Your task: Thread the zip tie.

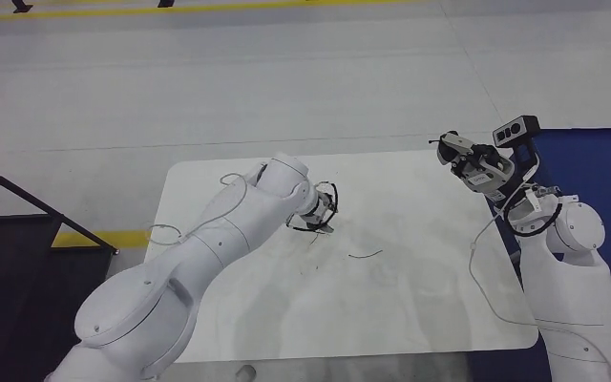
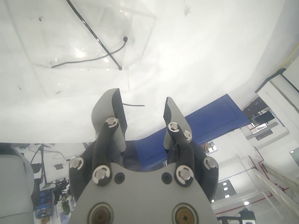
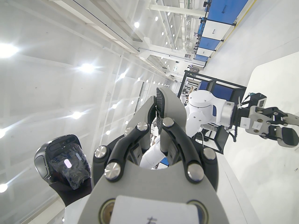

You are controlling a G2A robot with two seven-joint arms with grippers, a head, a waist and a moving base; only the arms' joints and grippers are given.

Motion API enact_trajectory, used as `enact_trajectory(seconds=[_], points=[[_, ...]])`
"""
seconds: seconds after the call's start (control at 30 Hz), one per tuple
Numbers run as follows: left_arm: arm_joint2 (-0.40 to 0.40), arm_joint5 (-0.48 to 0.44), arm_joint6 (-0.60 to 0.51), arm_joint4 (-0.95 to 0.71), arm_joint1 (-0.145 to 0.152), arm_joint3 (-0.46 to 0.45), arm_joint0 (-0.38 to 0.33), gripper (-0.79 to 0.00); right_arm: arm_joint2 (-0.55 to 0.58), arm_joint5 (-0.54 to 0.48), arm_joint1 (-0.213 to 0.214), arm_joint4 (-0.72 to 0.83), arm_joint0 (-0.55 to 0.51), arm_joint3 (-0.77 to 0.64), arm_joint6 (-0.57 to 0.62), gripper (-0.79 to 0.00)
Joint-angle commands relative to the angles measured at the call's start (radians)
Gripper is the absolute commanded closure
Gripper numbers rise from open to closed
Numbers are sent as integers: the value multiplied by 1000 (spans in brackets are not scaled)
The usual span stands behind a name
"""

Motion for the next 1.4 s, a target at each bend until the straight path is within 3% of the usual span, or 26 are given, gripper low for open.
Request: enact_trajectory(seconds=[0.0,0.13,0.37,0.63,0.87,1.0,1.03,1.07,1.23,1.37], points=[[42,0,14,-47,20,-4,-23,-243,0,0,0,0,0,0,0,0],[116,0,70,-144,56,-32,-51,-256,0,0,0,0,0,0,0,0],[116,0,304,-292,87,-126,-4,-265,0,0,0,0,0,0,0,0],[116,0,536,-461,90,-160,9,-274,0,0,0,0,0,0,0,0],[116,0,662,-545,72,-163,-10,-256,0,0,0,0,0,0,0,0],[116,0,649,-526,58,-163,-14,-249,0,0,0,0,0,0,0,0],[116,0,630,-511,55,-163,-15,-185,0,0,0,0,0,0,0,0],[116,0,607,-492,52,-157,-15,0,0,0,0,0,0,0,0,0],[111,-58,432,-376,41,-111,-4,0,0,0,0,0,0,0,0,0],[109,-63,411,-370,41,-109,-3,0,0,0,0,0,0,0,0,0]])
